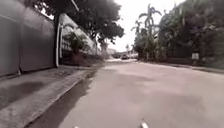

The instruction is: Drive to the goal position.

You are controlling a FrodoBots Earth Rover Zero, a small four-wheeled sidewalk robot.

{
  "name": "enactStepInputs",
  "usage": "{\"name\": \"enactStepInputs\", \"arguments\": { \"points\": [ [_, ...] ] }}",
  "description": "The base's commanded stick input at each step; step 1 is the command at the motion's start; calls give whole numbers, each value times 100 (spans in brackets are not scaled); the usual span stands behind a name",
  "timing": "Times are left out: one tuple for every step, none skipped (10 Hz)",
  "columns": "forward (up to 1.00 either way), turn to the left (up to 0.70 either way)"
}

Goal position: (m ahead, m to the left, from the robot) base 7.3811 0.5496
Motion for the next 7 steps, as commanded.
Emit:
{"name": "enactStepInputs", "arguments": {
  "points": [
    [70,0],
    [70,0],
    [70,0],
    [70,0],
    [70,0],
    [70,0],
    [70,0]
  ]
}}
